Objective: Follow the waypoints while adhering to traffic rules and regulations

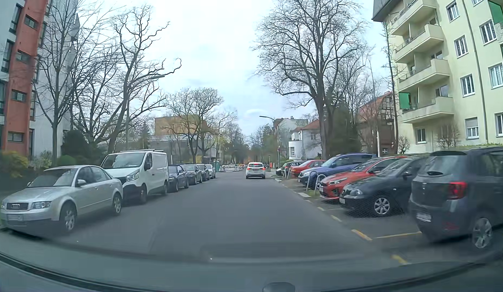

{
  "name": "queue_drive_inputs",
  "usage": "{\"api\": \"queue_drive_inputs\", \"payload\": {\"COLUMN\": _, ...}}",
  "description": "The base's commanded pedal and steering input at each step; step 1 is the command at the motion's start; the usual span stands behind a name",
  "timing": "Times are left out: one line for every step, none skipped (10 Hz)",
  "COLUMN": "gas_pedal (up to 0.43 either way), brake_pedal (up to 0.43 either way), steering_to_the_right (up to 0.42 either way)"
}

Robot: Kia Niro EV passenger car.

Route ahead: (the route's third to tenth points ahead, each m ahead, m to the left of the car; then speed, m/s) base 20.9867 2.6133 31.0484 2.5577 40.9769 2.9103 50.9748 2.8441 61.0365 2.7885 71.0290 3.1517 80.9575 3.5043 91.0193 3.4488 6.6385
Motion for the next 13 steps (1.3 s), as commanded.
{"api": "queue_drive_inputs", "payload": {"gas_pedal": 0.0, "brake_pedal": 0.0, "steering_to_the_right": 0.001}}
{"api": "queue_drive_inputs", "payload": {"gas_pedal": 0.0, "brake_pedal": 0.0, "steering_to_the_right": 0.0}}
{"api": "queue_drive_inputs", "payload": {"gas_pedal": 0.0, "brake_pedal": 0.0, "steering_to_the_right": 0.0}}
{"api": "queue_drive_inputs", "payload": {"gas_pedal": 0.0, "brake_pedal": 0.0, "steering_to_the_right": 0.0}}
{"api": "queue_drive_inputs", "payload": {"gas_pedal": 0.0, "brake_pedal": 0.0, "steering_to_the_right": 0.0}}
{"api": "queue_drive_inputs", "payload": {"gas_pedal": 0.0, "brake_pedal": 0.0, "steering_to_the_right": -0.001}}
{"api": "queue_drive_inputs", "payload": {"gas_pedal": 0.0, "brake_pedal": 0.0, "steering_to_the_right": -0.002}}
{"api": "queue_drive_inputs", "payload": {"gas_pedal": 0.0, "brake_pedal": 0.0, "steering_to_the_right": -0.002}}
{"api": "queue_drive_inputs", "payload": {"gas_pedal": 0.0, "brake_pedal": 0.0, "steering_to_the_right": -0.002}}
{"api": "queue_drive_inputs", "payload": {"gas_pedal": 0.0, "brake_pedal": 0.0, "steering_to_the_right": -0.002}}
{"api": "queue_drive_inputs", "payload": {"gas_pedal": 0.0, "brake_pedal": 0.0, "steering_to_the_right": -0.002}}
{"api": "queue_drive_inputs", "payload": {"gas_pedal": 0.0, "brake_pedal": 0.0, "steering_to_the_right": -0.002}}
{"api": "queue_drive_inputs", "payload": {"gas_pedal": 0.0, "brake_pedal": 0.0, "steering_to_the_right": -0.002}}
